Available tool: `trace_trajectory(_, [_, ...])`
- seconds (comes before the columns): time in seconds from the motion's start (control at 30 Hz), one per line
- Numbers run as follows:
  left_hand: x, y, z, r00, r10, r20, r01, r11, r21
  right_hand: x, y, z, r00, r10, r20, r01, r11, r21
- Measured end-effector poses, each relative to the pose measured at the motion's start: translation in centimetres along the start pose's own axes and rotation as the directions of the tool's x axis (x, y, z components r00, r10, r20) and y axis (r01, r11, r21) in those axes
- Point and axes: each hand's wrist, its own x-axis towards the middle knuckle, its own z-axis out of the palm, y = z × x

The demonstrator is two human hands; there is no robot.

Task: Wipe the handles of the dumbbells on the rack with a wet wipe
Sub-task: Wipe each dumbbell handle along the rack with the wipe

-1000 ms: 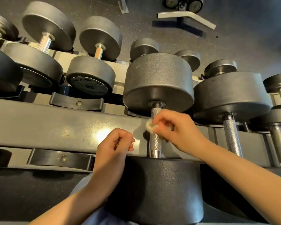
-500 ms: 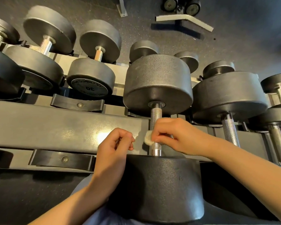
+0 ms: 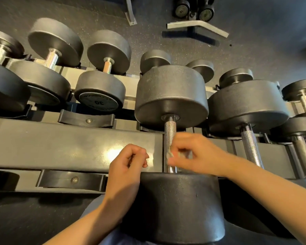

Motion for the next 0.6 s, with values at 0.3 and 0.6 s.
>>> trace_trajectory(0.3, [0.2,0.3,0.0,1.000,0.008,0.015,-0.008,1.000,0.013,2.2,1.5,1.1,0.688,0.554,-0.469,-0.381,0.825,0.418])
trace_trajectory(0.6, [0.3,0.2,0.0,1.000,0.008,0.023,-0.008,0.999,0.032,0.8,0.6,0.4,0.793,0.522,-0.313,-0.416,0.840,0.347])
